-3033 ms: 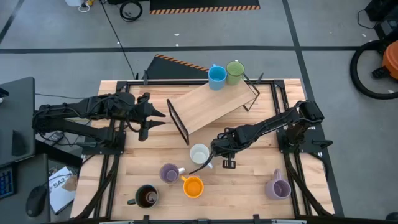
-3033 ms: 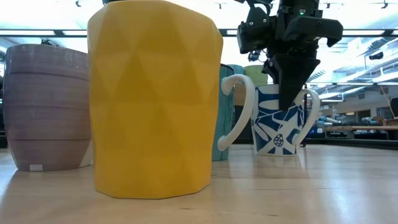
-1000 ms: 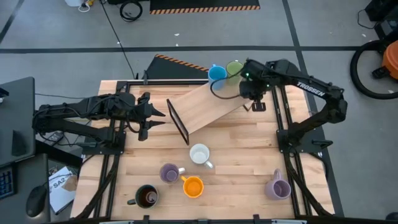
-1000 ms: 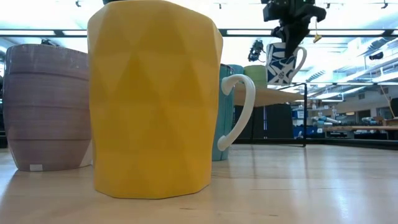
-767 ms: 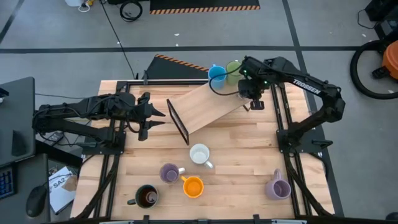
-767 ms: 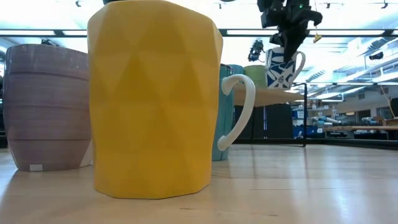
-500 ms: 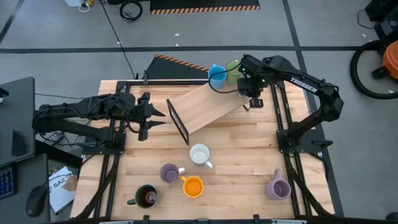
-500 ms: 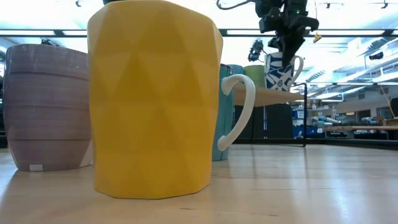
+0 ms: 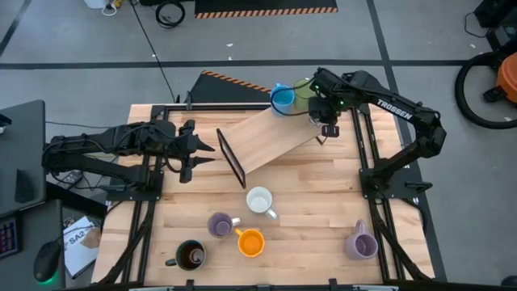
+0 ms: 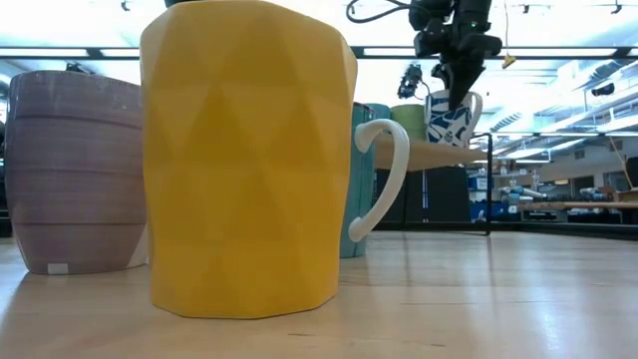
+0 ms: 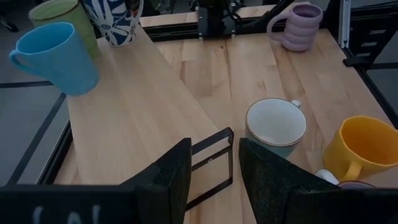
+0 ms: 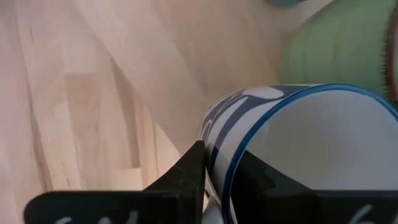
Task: Place coffee mugs
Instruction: Put the white mug on the shelf
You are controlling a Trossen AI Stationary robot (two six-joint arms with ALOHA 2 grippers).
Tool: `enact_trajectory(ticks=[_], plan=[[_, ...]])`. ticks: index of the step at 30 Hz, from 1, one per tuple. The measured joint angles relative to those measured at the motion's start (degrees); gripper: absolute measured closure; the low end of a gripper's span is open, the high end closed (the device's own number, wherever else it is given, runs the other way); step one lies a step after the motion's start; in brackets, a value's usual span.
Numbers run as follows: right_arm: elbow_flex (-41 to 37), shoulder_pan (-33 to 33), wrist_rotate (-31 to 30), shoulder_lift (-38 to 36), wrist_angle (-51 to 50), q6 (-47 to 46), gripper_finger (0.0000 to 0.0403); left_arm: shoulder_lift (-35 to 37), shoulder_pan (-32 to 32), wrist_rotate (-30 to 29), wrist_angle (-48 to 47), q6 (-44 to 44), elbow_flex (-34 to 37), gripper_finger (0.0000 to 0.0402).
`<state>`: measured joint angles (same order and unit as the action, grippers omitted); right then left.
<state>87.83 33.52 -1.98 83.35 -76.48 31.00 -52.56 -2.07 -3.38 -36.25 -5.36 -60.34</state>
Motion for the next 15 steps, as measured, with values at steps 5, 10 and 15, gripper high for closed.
enact_trajectory(ticks=[5,10,15], plan=[[-0.02,-0.61,-0.78,0.00,-0.21,-0.37,0.0335,0.00,0.00,0.00,0.00,0.21,0.00,0.0260],[-0.02,-1.42,-2.02,-0.12,-0.51,-0.37,0.0334,0.00,0.00,0.00,0.00,0.26,0.00,0.0260],[-0.02,-2.29,-2.19,-0.15,-0.60,-1.25,0.0334,0.00,0.00,0.00,0.02,1.39,0.00,0.0260]])
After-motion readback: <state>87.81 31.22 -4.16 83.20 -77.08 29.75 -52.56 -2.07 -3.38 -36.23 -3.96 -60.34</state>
